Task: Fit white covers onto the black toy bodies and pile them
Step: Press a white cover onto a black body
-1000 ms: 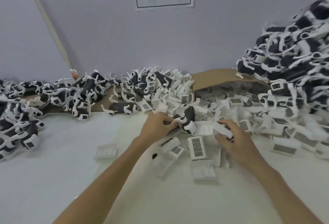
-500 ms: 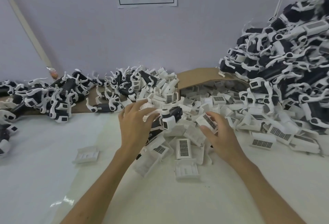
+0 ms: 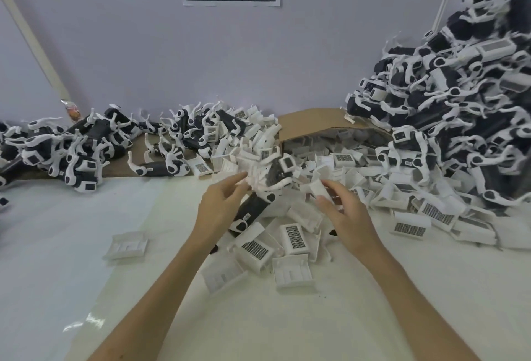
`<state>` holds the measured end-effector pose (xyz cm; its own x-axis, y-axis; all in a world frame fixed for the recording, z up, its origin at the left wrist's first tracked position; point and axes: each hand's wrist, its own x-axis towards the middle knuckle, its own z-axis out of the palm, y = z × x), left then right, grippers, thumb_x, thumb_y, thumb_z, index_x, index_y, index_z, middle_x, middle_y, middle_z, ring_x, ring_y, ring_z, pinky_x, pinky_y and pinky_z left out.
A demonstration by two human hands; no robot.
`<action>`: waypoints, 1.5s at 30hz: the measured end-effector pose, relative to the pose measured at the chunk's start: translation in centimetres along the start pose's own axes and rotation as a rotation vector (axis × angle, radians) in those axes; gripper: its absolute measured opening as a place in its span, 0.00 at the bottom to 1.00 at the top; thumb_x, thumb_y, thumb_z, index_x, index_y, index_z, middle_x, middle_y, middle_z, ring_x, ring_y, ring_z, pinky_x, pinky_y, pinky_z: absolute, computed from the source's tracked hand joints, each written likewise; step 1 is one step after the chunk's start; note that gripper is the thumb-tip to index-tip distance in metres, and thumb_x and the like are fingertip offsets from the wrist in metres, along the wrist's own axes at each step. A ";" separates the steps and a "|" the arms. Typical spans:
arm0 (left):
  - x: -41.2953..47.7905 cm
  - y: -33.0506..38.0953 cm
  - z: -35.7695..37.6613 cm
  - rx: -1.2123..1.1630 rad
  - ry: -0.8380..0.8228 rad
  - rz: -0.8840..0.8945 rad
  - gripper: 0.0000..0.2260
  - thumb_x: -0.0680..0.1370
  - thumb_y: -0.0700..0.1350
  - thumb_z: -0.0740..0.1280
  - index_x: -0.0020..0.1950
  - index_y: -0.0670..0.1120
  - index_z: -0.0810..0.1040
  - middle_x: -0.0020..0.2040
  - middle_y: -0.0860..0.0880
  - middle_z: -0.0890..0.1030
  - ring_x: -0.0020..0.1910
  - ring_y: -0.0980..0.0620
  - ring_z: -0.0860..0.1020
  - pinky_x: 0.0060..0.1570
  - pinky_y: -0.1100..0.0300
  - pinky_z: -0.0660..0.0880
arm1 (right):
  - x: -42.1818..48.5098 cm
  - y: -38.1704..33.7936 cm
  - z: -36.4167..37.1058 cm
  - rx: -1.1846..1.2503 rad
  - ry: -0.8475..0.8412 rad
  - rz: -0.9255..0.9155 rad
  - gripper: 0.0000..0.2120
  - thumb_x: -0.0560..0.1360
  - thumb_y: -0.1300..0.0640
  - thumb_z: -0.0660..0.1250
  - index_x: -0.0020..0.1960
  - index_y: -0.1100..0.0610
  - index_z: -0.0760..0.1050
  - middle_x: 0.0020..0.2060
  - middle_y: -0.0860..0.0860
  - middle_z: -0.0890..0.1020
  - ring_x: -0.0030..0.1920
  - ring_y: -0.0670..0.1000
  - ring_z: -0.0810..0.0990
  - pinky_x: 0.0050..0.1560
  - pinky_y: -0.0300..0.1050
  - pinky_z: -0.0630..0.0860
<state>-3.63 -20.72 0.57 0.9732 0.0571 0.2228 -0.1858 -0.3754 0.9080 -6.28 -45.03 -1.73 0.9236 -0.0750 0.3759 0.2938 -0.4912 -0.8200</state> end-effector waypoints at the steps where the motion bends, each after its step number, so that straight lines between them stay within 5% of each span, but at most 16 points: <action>1: -0.1 -0.2 0.0 0.124 -0.018 0.013 0.17 0.82 0.50 0.65 0.72 0.56 0.75 0.56 0.59 0.84 0.51 0.56 0.80 0.65 0.47 0.73 | 0.0 0.1 0.0 0.004 -0.015 -0.003 0.18 0.81 0.53 0.65 0.70 0.52 0.72 0.58 0.41 0.80 0.54 0.33 0.77 0.49 0.23 0.70; 5: -0.9 -0.4 0.5 0.604 0.086 0.305 0.27 0.79 0.49 0.68 0.77 0.55 0.67 0.62 0.57 0.81 0.62 0.53 0.76 0.75 0.47 0.53 | -0.1 0.2 0.3 0.079 -0.067 0.026 0.11 0.84 0.51 0.59 0.65 0.47 0.73 0.47 0.41 0.83 0.43 0.41 0.84 0.41 0.29 0.73; 11: -2.1 0.5 1.8 0.658 0.164 0.491 0.21 0.79 0.50 0.68 0.72 0.53 0.73 0.62 0.54 0.82 0.65 0.51 0.76 0.74 0.44 0.54 | -0.1 0.1 0.4 0.126 -0.011 0.043 0.11 0.85 0.50 0.56 0.62 0.37 0.72 0.49 0.35 0.82 0.48 0.39 0.82 0.46 0.30 0.71; 14: -1.5 1.8 2.1 0.647 0.164 0.492 0.20 0.81 0.52 0.65 0.73 0.53 0.72 0.64 0.54 0.81 0.66 0.51 0.76 0.74 0.45 0.57 | 0.0 0.1 0.2 0.113 0.042 0.023 0.11 0.86 0.54 0.55 0.59 0.45 0.75 0.41 0.37 0.82 0.39 0.37 0.80 0.38 0.28 0.71; 17: -0.1 3.6 2.8 0.786 0.034 0.475 0.27 0.80 0.56 0.66 0.77 0.53 0.65 0.69 0.52 0.78 0.68 0.49 0.74 0.69 0.46 0.62 | 0.1 0.0 0.0 0.105 0.087 0.025 0.16 0.85 0.53 0.55 0.68 0.57 0.74 0.42 0.45 0.81 0.39 0.38 0.78 0.38 0.28 0.71; 21: 2.6 6.1 5.0 1.069 -0.193 0.444 0.34 0.77 0.58 0.69 0.78 0.50 0.60 0.68 0.49 0.77 0.66 0.46 0.75 0.68 0.43 0.64 | 0.0 -0.1 -0.2 0.091 0.116 0.014 0.18 0.85 0.52 0.56 0.71 0.57 0.72 0.40 0.50 0.80 0.39 0.41 0.79 0.41 0.28 0.72; 25: 4.8 6.6 7.4 1.100 -0.306 0.321 0.20 0.83 0.55 0.60 0.73 0.48 0.68 0.61 0.47 0.81 0.61 0.44 0.78 0.63 0.47 0.66 | 0.0 0.2 -0.2 0.073 0.124 0.021 0.18 0.84 0.50 0.57 0.71 0.55 0.72 0.41 0.44 0.79 0.42 0.39 0.78 0.48 0.37 0.76; 29: 6.2 6.5 8.3 1.060 -0.228 0.279 0.12 0.83 0.41 0.59 0.64 0.47 0.78 0.57 0.45 0.82 0.55 0.43 0.80 0.48 0.54 0.70 | 0.0 0.3 -0.1 0.058 0.146 0.015 0.17 0.84 0.48 0.57 0.69 0.52 0.72 0.37 0.45 0.78 0.37 0.41 0.77 0.46 0.39 0.76; 32: 6.7 6.2 7.6 0.928 -0.115 0.265 0.10 0.83 0.39 0.60 0.57 0.45 0.80 0.50 0.45 0.83 0.48 0.44 0.81 0.46 0.54 0.75 | -0.1 0.2 -0.3 0.074 0.239 0.031 0.14 0.84 0.49 0.58 0.68 0.50 0.72 0.43 0.42 0.81 0.44 0.43 0.80 0.47 0.40 0.77; 34: 7.0 6.2 6.2 0.721 0.004 0.290 0.11 0.85 0.44 0.60 0.58 0.47 0.81 0.48 0.47 0.84 0.44 0.46 0.81 0.46 0.54 0.78 | 0.1 0.2 -0.6 0.119 0.305 0.064 0.13 0.84 0.50 0.58 0.66 0.50 0.72 0.39 0.43 0.81 0.39 0.43 0.78 0.41 0.39 0.74; 36: 6.8 6.9 4.7 0.375 0.115 0.296 0.12 0.85 0.45 0.61 0.63 0.47 0.81 0.50 0.47 0.85 0.45 0.49 0.81 0.41 0.59 0.76 | 0.2 0.2 -1.0 0.165 0.351 0.092 0.12 0.84 0.50 0.58 0.65 0.50 0.73 0.35 0.42 0.79 0.34 0.41 0.76 0.37 0.34 0.71; 39: 6.2 8.9 2.5 -0.247 0.208 0.199 0.10 0.84 0.43 0.63 0.61 0.45 0.82 0.51 0.48 0.85 0.49 0.52 0.83 0.48 0.60 0.78 | 0.2 0.1 -1.0 0.187 0.373 0.097 0.11 0.83 0.51 0.59 0.64 0.50 0.73 0.35 0.44 0.79 0.33 0.38 0.75 0.37 0.31 0.72; 45: 1.9 9.1 -0.2 -1.205 -0.053 -0.166 0.11 0.84 0.48 0.63 0.49 0.44 0.82 0.45 0.47 0.87 0.48 0.48 0.86 0.47 0.52 0.84 | 0.2 -0.1 -0.6 0.201 0.291 0.086 0.14 0.83 0.51 0.60 0.67 0.53 0.72 0.42 0.58 0.81 0.41 0.55 0.79 0.47 0.57 0.79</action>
<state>-3.52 -23.82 9.32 0.9962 -0.0254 0.0829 -0.0377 0.7342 0.6779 -6.23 -45.49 -1.37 0.8470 -0.3663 0.3852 0.2875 -0.2937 -0.9116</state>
